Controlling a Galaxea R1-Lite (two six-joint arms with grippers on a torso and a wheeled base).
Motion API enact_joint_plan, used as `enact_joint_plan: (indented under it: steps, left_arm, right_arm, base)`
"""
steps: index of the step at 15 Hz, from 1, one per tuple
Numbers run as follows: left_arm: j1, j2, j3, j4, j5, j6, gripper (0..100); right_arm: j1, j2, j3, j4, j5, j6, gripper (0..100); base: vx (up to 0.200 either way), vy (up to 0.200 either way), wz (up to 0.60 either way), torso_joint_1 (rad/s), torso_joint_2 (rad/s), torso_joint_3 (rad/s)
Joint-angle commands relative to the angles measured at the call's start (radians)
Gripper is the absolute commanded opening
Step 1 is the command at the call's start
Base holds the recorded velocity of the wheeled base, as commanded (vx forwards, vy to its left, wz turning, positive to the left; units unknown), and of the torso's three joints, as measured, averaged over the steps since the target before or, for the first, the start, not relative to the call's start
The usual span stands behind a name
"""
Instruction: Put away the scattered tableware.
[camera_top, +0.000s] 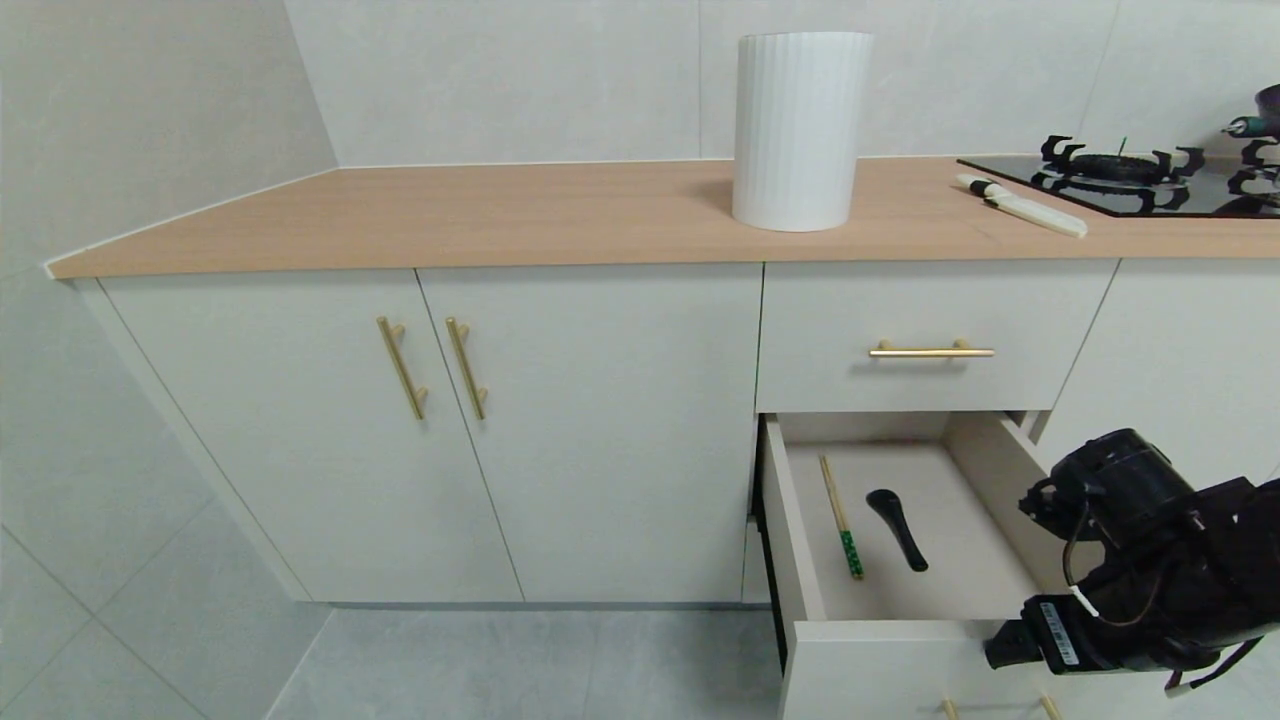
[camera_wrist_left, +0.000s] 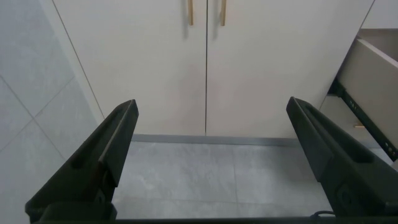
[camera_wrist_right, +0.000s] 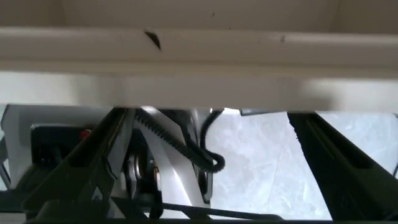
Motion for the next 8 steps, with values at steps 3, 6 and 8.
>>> enact_joint_plan:
  steps: [3,6,8]
  left_arm:
    - [0.000,0.000,0.000,0.000,0.000,-0.001,100]
    - [0.000,0.000,0.001,0.000,0.000,-0.001,100]
    - [0.000,0.000,0.000,0.000,0.000,-0.001,100]
  right_arm:
    - [-0.001,0.030,0.001,-0.043,-0.007,0.047,100]
    - [-0.022,0.036,-0.002,-0.066,-0.026,0.046,100]
    - [-0.029,0.073,-0.036,-0.069,-0.026,0.044,100]
  base:
    - [0.000,0.000,0.00,0.000,0.00,0.000]
    - [0.000,0.000,0.00,0.000,0.00,0.000]
    - [0.000,0.000,0.00,0.000,0.00,0.000]
